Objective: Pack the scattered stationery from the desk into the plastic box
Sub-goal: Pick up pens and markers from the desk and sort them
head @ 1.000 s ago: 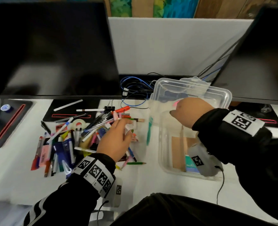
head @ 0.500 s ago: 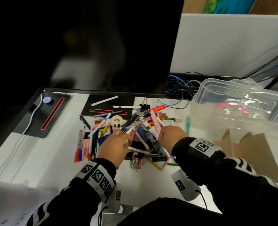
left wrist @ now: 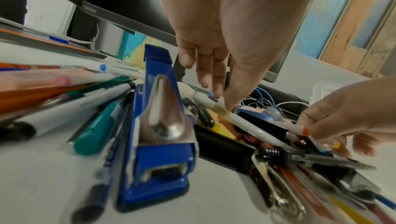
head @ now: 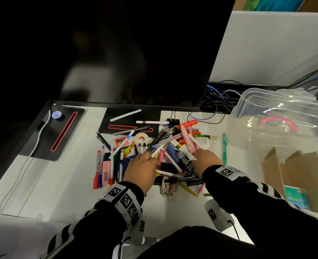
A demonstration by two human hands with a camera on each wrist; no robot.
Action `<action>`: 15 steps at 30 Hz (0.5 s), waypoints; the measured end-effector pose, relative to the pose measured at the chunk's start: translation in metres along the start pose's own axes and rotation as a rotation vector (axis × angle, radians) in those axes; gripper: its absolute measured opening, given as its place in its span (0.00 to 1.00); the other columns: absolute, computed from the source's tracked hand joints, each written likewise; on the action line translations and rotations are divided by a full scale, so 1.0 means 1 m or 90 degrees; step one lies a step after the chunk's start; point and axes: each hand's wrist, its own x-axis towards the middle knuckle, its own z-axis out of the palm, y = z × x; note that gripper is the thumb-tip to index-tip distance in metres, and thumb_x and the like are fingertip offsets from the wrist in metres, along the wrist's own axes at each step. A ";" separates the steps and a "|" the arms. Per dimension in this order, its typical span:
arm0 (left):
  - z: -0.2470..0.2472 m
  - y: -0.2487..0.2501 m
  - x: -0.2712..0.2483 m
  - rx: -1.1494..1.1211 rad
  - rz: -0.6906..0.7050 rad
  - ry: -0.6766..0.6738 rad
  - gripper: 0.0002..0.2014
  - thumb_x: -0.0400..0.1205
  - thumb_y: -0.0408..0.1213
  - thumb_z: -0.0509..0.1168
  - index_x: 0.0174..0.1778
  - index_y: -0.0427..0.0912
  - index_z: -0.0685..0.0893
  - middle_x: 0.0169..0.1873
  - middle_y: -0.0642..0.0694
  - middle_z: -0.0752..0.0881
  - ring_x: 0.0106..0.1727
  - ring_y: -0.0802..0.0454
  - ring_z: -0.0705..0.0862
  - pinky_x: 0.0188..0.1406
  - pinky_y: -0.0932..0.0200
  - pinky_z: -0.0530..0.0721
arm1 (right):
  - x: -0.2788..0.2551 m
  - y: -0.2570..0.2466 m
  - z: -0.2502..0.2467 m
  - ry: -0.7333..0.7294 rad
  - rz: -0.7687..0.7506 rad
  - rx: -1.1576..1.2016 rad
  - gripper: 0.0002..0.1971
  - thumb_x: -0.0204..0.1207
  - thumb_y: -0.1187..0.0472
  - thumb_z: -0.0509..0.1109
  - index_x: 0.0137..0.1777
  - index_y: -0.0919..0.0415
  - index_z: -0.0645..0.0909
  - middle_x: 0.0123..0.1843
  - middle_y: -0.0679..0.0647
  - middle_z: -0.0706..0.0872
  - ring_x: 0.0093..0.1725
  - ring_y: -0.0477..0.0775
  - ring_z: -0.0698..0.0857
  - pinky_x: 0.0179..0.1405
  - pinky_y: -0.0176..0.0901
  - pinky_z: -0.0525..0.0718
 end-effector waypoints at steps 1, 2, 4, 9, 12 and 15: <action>0.000 0.001 0.001 0.009 0.004 -0.009 0.16 0.81 0.38 0.61 0.64 0.56 0.80 0.59 0.53 0.75 0.65 0.51 0.72 0.69 0.53 0.68 | 0.000 -0.001 -0.001 -0.005 0.002 -0.002 0.12 0.82 0.59 0.58 0.62 0.59 0.77 0.59 0.58 0.84 0.58 0.60 0.83 0.56 0.47 0.81; 0.000 0.002 0.002 0.016 0.007 -0.018 0.16 0.82 0.38 0.60 0.65 0.56 0.79 0.59 0.53 0.75 0.66 0.51 0.71 0.70 0.54 0.67 | 0.000 -0.001 -0.001 -0.010 0.005 -0.006 0.12 0.82 0.59 0.59 0.61 0.59 0.77 0.59 0.58 0.84 0.58 0.59 0.84 0.57 0.46 0.81; -0.001 0.005 0.004 0.018 0.013 -0.028 0.17 0.82 0.38 0.59 0.66 0.55 0.78 0.60 0.52 0.74 0.66 0.50 0.71 0.69 0.53 0.66 | 0.000 -0.001 -0.002 -0.019 0.009 -0.020 0.12 0.82 0.59 0.59 0.62 0.59 0.77 0.59 0.57 0.84 0.58 0.59 0.84 0.57 0.46 0.81; -0.002 0.016 0.009 -0.022 0.064 -0.019 0.20 0.83 0.38 0.58 0.71 0.58 0.71 0.67 0.54 0.73 0.70 0.50 0.70 0.70 0.53 0.65 | -0.005 0.001 -0.002 -0.023 0.012 -0.050 0.12 0.82 0.61 0.58 0.62 0.59 0.75 0.59 0.57 0.84 0.58 0.58 0.84 0.56 0.46 0.80; 0.001 0.023 0.012 -0.045 0.113 -0.047 0.20 0.83 0.40 0.59 0.71 0.60 0.72 0.67 0.56 0.73 0.70 0.53 0.70 0.71 0.54 0.62 | -0.009 0.002 -0.005 -0.023 0.017 -0.037 0.12 0.83 0.61 0.57 0.63 0.60 0.73 0.60 0.58 0.83 0.58 0.58 0.83 0.56 0.46 0.80; 0.008 0.028 0.014 -0.037 0.144 -0.058 0.17 0.82 0.42 0.59 0.67 0.59 0.75 0.65 0.56 0.74 0.70 0.54 0.69 0.72 0.54 0.60 | -0.012 0.003 -0.009 -0.022 0.009 0.007 0.13 0.83 0.61 0.58 0.65 0.60 0.73 0.59 0.58 0.83 0.57 0.59 0.83 0.56 0.46 0.80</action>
